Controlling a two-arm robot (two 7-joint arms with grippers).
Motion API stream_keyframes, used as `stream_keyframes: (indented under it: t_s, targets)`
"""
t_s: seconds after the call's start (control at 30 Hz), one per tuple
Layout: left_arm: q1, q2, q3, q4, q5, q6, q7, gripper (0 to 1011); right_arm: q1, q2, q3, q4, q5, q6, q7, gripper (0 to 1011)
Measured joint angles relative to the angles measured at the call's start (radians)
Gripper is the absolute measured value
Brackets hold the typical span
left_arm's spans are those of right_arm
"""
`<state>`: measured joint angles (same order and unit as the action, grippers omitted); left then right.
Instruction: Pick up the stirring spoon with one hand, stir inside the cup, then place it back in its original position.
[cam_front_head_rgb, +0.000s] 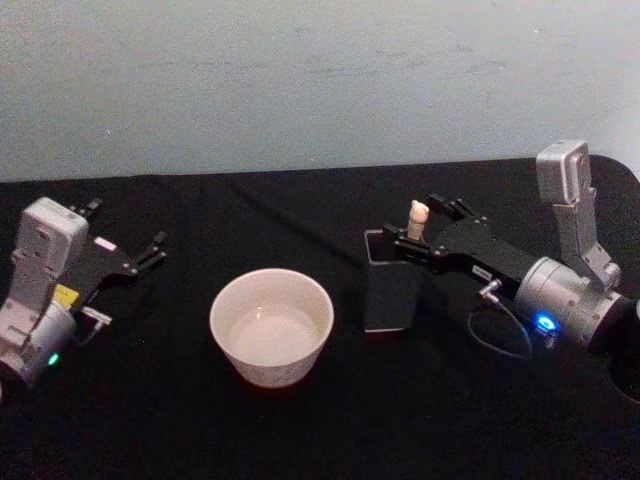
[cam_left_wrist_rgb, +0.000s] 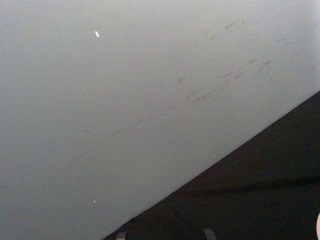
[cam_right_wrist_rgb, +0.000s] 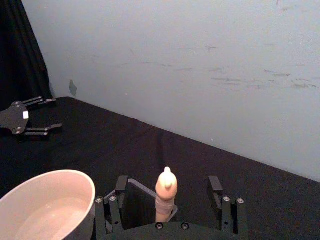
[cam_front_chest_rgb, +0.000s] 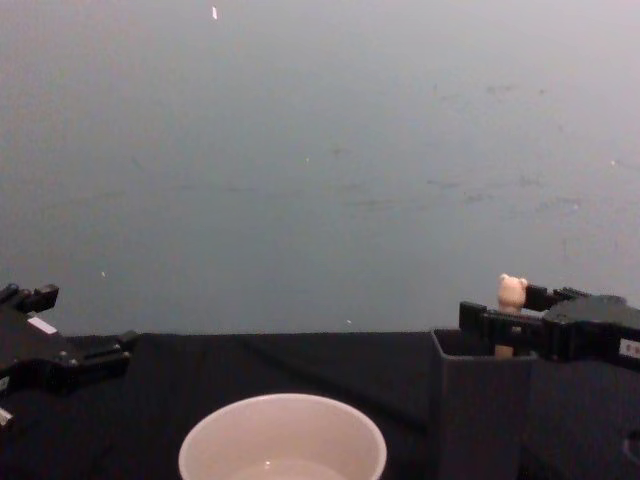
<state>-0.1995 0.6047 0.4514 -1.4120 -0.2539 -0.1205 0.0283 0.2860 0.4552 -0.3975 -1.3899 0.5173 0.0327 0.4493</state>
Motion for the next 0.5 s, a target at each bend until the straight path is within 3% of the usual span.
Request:
stream_keyframes:
  t_s: [0.2, 0.5]
  targets:
    - [0.0, 0.0, 0.0, 0.0, 0.0, 0.0, 0.0, 1001, -0.002, 0.002, 0.0, -0.002, 0.003, 0.0, 0.0, 967]
    - [0.0, 0.0, 0.0, 0.0, 0.0, 0.0, 0.0, 1001, -0.003, 0.003, 0.001, -0.004, 0.005, 0.0, 0.0, 733]
